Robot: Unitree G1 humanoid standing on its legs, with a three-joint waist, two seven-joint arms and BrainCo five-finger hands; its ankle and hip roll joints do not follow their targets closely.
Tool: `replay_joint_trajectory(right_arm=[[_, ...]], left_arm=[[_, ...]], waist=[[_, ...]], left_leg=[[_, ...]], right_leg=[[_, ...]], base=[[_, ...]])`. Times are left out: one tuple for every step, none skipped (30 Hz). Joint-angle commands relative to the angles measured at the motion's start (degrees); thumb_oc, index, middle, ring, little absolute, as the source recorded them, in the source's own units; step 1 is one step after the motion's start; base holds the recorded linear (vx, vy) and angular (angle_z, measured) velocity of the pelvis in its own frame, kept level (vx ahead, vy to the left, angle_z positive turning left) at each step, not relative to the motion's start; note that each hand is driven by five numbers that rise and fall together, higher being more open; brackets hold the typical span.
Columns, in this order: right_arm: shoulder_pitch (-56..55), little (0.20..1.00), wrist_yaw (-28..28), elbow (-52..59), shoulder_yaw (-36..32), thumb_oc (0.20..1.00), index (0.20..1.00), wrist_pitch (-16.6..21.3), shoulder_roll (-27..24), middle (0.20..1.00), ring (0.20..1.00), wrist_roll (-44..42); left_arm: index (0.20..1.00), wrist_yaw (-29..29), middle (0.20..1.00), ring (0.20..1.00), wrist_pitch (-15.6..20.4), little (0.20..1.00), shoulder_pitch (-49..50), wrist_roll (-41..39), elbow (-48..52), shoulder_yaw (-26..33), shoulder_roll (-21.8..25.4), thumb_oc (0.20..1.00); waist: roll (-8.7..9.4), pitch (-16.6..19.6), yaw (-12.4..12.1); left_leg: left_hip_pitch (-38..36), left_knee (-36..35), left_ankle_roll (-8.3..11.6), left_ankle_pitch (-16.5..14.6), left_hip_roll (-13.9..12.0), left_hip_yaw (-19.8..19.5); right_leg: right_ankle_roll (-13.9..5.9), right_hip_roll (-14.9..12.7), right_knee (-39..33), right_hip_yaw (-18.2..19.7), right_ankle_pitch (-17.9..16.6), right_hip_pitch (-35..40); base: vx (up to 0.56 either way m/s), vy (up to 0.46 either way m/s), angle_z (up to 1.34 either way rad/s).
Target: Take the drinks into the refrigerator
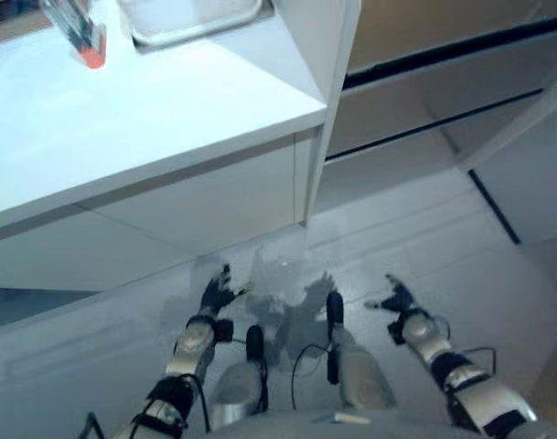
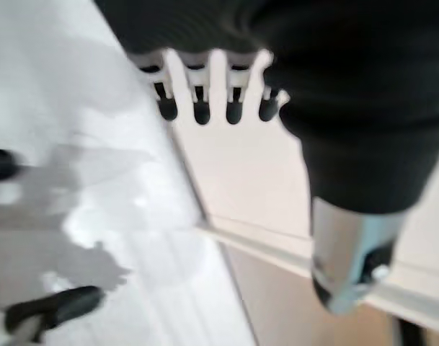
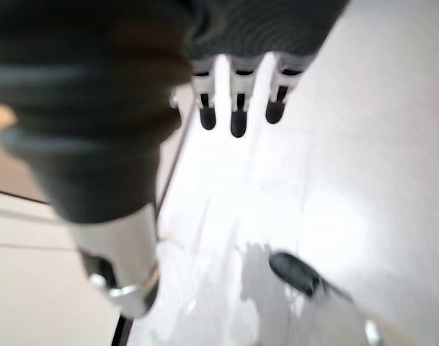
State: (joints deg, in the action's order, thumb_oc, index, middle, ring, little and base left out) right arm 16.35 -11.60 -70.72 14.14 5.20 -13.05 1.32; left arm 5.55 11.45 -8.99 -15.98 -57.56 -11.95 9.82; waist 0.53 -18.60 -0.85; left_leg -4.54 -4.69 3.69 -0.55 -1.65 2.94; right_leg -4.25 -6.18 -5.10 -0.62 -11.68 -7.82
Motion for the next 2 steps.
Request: replay_joint_trajectory(right_arm=[[1.05,1.000,2.04,-3.82,0.12,1.000,1.000,0.98,-0.45,1.000,1.000,-3.77],[0.24,1.000,2.60,-5.08,-0.18,1.000,1.000,0.78,0.15,1.000,1.000,-4.04]], left_arm=[[1.000,0.98,1.000,1.000,-0.82,1.000,-2.38,3.44,-7.46,2.47,-2.30,1.000],[1.000,0.17,1.000,1.000,-1.51,1.000,-2.52,4.07,-10.59,3.50,-2.79,1.000]], waist=[[-1.09,4.10,-1.56],[-0.94,5.02,-1.45]], left_leg=[[4.82,1.85,-4.47,-0.05,3.03,-0.78],[3.96,1.51,-4.45,-0.21,3.03,-0.87]], right_leg=[[-1.27,0.77,10.74,0.52,9.38,0.47],[-1.25,0.77,10.36,0.32,9.52,1.36]], base=[[0.12,0.004,0.06],[0.14,-0.006,0.02]])
